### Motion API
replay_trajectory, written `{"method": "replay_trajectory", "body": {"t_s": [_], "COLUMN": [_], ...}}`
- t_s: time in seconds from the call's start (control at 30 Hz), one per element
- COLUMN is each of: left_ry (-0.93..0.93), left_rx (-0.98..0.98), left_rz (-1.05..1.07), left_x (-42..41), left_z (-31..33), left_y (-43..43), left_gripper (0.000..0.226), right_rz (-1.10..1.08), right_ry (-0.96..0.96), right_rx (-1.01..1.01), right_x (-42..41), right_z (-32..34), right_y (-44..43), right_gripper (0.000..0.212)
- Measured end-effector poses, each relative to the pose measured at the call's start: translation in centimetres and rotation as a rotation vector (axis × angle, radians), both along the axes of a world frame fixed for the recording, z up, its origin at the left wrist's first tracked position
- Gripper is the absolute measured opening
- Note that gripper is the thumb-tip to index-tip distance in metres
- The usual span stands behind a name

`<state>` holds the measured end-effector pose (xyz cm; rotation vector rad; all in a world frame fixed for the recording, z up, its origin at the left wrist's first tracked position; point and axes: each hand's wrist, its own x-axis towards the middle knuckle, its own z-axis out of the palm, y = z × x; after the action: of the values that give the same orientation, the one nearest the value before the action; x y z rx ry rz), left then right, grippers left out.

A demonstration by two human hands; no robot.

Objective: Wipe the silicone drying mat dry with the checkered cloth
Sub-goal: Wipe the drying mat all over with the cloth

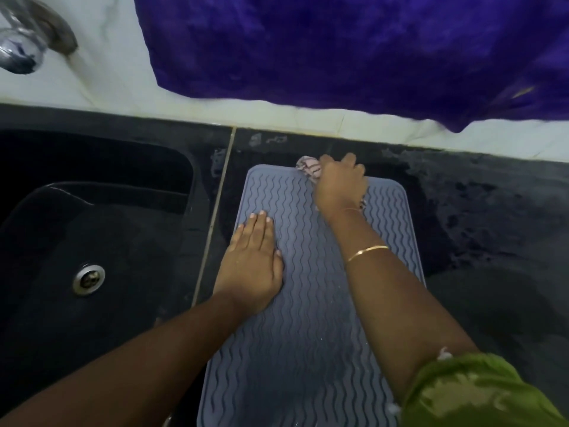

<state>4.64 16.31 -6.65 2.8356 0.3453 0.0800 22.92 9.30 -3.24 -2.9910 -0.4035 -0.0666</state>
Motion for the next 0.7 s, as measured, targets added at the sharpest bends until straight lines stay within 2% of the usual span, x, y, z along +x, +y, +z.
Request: {"method": "replay_trajectory", "body": {"t_s": [0.1, 0.2, 0.27, 0.43, 0.53, 0.7], "left_ry": [0.005, 0.004, 0.003, 0.013, 0.025, 0.046], "left_rx": [-0.001, -0.029, -0.014, 0.014, 0.01, 0.034], "left_rz": [-0.004, -0.022, -0.015, 0.003, 0.001, 0.009], "left_x": [0.1, 0.1, 0.1, 0.1, 0.2, 0.3], "left_z": [0.0, 0.0, 0.1, 0.2, 0.3, 0.4], "left_y": [0.2, 0.2, 0.2, 0.1, 0.0, 0.0], "left_gripper": [0.073, 0.072, 0.072, 0.071, 0.073, 0.073], "right_rz": [-0.045, 0.255, 0.356, 0.176, 0.077, 0.236], "right_ry": [0.041, 0.003, 0.006, -0.029, 0.023, 0.079], "right_rx": [0.012, -0.007, -0.024, -0.115, -0.085, 0.002], "right_x": [-1.1, -4.4, -4.2, -0.2, -0.6, -2.8], "right_z": [1.0, 0.7, 0.9, 0.9, 0.9, 0.8], "right_y": [3.5, 8.1, 8.2, 1.0, 1.6, 2.8], "right_gripper": [0.038, 0.032, 0.032, 0.037, 0.037, 0.04]}}
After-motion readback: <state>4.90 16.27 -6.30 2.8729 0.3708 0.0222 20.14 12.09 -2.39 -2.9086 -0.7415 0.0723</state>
